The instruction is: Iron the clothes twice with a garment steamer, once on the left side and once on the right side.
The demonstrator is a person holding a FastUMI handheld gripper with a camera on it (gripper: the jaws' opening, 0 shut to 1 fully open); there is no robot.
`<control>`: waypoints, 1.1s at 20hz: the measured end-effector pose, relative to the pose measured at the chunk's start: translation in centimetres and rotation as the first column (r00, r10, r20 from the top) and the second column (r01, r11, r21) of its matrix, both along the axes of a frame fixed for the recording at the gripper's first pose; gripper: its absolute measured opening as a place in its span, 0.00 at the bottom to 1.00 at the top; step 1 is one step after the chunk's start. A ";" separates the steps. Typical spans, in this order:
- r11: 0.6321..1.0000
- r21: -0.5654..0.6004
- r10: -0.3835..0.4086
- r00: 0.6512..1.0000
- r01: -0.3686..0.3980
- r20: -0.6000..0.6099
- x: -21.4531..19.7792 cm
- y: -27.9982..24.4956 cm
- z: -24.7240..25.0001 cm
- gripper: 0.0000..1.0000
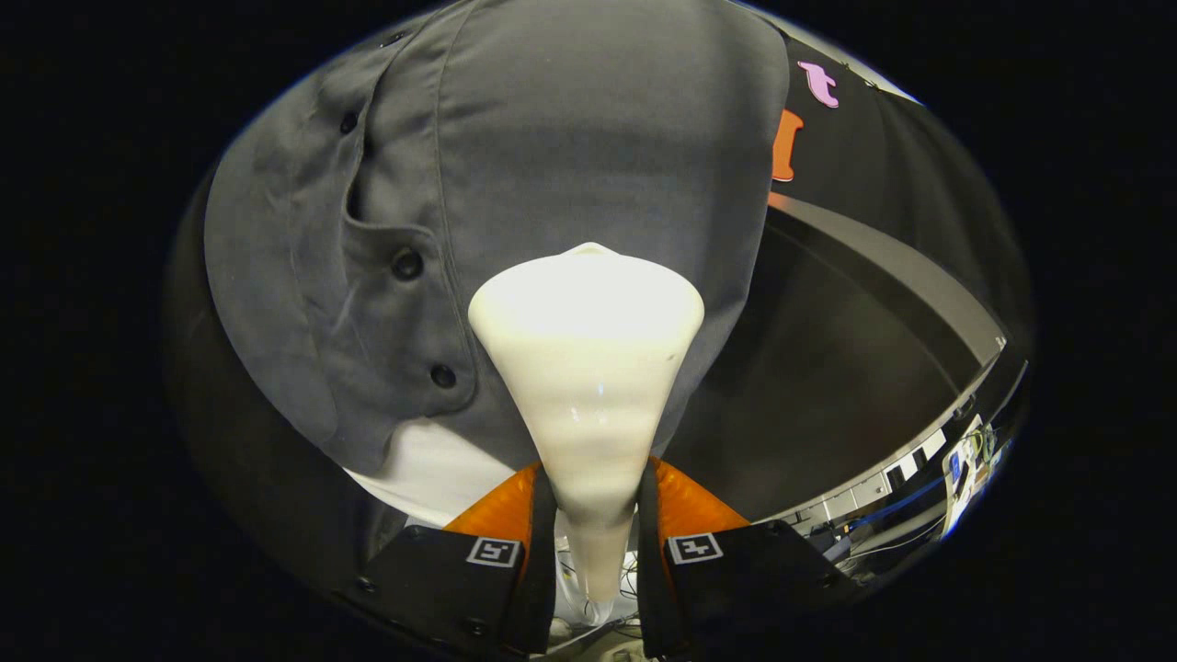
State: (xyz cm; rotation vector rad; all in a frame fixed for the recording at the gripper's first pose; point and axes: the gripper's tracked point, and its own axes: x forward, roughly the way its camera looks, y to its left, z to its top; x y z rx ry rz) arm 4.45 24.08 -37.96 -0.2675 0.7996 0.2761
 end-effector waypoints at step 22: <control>0.980 0.167 0.067 0.965 -0.112 0.253 -2.6 6.8 26.4 0.44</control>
